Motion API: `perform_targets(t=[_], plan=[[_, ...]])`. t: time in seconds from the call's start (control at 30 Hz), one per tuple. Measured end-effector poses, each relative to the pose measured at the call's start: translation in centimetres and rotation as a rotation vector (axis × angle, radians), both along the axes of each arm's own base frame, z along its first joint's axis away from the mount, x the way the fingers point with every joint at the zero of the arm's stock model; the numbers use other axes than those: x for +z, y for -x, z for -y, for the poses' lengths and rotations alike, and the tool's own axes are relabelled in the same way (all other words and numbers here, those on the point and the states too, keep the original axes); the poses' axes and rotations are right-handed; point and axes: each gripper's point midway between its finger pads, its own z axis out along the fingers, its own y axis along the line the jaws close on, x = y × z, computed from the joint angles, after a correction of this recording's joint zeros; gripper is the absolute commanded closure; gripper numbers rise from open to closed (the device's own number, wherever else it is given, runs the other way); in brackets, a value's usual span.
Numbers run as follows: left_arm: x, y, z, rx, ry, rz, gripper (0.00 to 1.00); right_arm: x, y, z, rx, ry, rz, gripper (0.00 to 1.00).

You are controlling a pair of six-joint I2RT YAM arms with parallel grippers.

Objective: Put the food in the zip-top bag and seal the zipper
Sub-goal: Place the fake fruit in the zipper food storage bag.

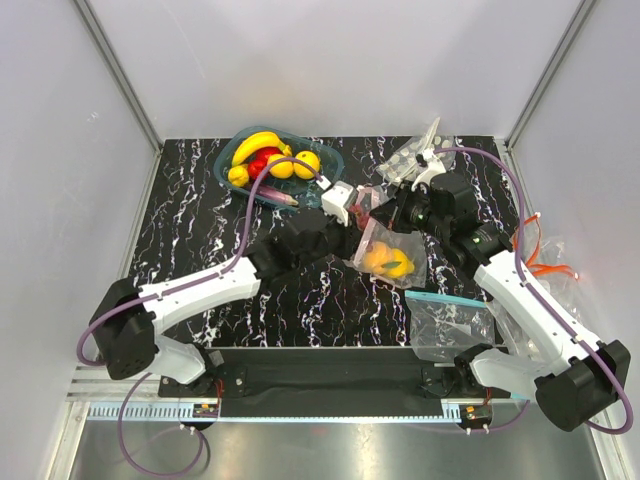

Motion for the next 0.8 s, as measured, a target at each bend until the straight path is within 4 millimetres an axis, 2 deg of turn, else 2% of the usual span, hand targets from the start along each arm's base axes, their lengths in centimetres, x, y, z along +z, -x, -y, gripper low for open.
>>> perform_targets(t=[0.17,0.37,0.5,0.53,0.6,0.63,0.8], plan=[[-0.3,1.5,0.9,-0.081,-0.07,0.079,0.95,0.1,-0.1,-0.1,-0.002,-0.007,0.002,1.0],[-1.2,3.6,1.3,-0.239,-0.15,0.088,0.85,0.3,-0.2,-0.1,-0.004,-0.017,0.014,1.0],[-0.5,4.6,1.8,-0.324,-0.186,0.085,0.62,0.4,0.0,0.0,-0.007,-0.027,0.022,1.0],[-0.3,4.6,2.0,-0.334,-0.192,0.088,0.49,0.5,0.1,0.0,-0.007,-0.03,0.024,1.0],[-0.1,4.6,2.0,-0.342,-0.207,0.092,0.4,0.8,0.3,0.1,-0.008,-0.036,0.031,1.0],[-0.2,4.6,2.0,-0.343,-0.214,0.091,0.31,0.9,0.3,0.1,-0.008,-0.039,0.034,1.0],[-0.4,4.6,1.3,-0.339,-0.257,0.077,0.21,0.9,0.6,0.2,-0.011,-0.047,0.034,1.0]])
